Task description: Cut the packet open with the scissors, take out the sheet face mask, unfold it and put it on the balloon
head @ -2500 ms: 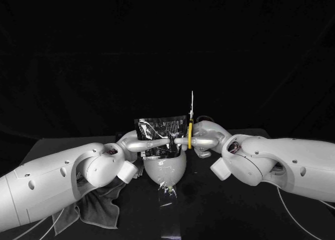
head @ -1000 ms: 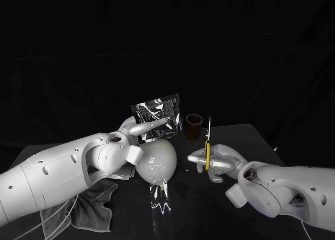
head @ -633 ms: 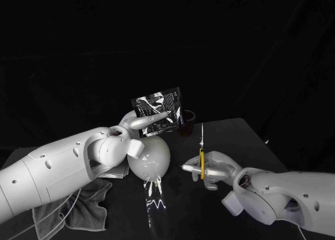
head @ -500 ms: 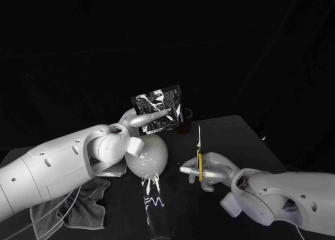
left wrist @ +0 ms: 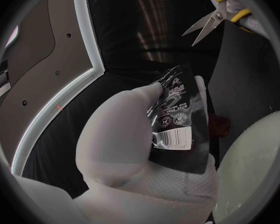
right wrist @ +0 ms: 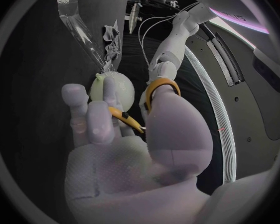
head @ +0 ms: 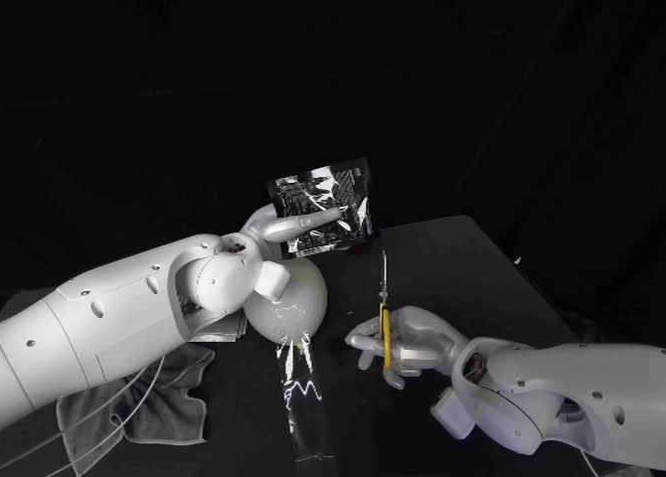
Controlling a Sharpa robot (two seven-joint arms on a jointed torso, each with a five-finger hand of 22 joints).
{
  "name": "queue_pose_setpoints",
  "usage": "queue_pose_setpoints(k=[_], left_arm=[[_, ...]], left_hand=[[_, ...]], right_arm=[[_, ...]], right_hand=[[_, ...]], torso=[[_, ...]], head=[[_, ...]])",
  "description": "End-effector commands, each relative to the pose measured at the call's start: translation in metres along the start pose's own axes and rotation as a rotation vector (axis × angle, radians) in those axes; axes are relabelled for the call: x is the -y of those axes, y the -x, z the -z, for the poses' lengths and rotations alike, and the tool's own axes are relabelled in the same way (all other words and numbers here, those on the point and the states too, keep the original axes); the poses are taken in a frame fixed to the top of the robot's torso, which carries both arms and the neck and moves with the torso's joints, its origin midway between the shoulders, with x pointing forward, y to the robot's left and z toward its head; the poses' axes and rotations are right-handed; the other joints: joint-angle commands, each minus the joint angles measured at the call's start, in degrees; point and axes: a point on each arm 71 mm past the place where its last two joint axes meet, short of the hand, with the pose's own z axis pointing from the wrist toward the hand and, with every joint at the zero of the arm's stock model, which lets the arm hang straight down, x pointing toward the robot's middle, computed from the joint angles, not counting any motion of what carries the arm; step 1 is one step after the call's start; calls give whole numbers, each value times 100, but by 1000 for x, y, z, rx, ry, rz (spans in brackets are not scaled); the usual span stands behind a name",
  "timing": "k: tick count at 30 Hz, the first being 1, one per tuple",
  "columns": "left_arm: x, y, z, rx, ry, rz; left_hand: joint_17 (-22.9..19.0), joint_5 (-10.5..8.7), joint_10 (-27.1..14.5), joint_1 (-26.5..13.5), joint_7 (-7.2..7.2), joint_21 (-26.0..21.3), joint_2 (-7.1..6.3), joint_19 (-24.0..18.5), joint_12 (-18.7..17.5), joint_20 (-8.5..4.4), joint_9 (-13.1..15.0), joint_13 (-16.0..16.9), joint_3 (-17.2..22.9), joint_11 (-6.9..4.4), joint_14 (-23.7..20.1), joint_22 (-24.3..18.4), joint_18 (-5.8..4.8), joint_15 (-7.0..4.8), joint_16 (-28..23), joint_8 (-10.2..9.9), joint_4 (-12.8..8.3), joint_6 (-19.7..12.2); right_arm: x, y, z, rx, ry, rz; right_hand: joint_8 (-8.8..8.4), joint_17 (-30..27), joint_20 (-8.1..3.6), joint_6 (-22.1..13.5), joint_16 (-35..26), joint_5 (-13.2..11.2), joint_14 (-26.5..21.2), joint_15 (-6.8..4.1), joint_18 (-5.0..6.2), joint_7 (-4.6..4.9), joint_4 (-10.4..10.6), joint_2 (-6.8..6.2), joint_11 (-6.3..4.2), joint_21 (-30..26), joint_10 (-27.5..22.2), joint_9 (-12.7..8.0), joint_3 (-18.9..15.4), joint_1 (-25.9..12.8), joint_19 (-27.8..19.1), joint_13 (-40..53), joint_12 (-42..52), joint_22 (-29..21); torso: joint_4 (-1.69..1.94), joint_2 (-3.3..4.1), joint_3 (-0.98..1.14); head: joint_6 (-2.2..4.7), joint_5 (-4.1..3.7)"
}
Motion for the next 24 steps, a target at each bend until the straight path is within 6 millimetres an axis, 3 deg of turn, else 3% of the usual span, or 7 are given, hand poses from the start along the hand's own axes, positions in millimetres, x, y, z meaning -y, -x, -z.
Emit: queue_pose_setpoints(k=[1,2,9,19,24], left_arm=[[1,-7,-1,-52,6,4],[1,-7,-1,-54,7,3],[0,-11,-1,-86,19,4],[-2,-17,1,-162,45,1],[-2,-19,2,-194,55,-3]], left_hand=[[12,17,32,7,5,13,68,-15,-27,12,323,-2,38,3,35,6,61,4,-8,36,-21,-33],[12,17,32,7,5,13,68,-15,-27,12,323,-2,38,3,35,6,61,4,-8,36,-21,-33],[16,17,37,3,6,17,68,-9,-26,10,331,-1,43,2,41,9,64,2,-6,43,-28,-34],[25,17,48,-7,6,24,66,0,-24,7,345,1,50,0,53,12,66,-1,-2,56,-41,-36],[28,17,53,-9,6,26,66,3,-23,7,349,1,52,-1,56,13,67,-2,-1,60,-45,-35]], right_arm=[[-3,-7,0,-62,24,0],[-3,-8,0,-67,23,-1],[-3,-12,1,-97,17,-5],[-4,-16,2,-125,9,-6],[-5,-17,3,-132,9,-8]], right_hand=[[-28,-153,25,-294,-99,34,-113,20,110,231,-1,-199,31,-150,-109,-19,-138,-47,-110,-71,-152,-67],[-31,-238,32,-316,-151,39,-159,29,122,243,12,-273,43,-223,-144,-23,-189,-64,-157,-91,-193,-100],[-9,-499,113,-505,-300,72,-379,116,158,331,20,-416,138,-462,-321,-61,-320,-201,-353,-296,-551,-195],[16,-668,161,-625,-390,90,-519,168,176,384,14,-438,192,-572,-418,-79,-351,-271,-453,-422,-739,-237],[29,-686,169,-637,-395,93,-535,174,181,388,14,-435,197,-592,-414,-80,-345,-278,-470,-443,-763,-244]], torso=[[-3,-2,5],[-1,-2,3],[6,-1,3],[3,-7,9],[3,-7,8]], head=[[-47,-12],[-55,-10],[-102,-39],[-136,-82],[-118,-113]])
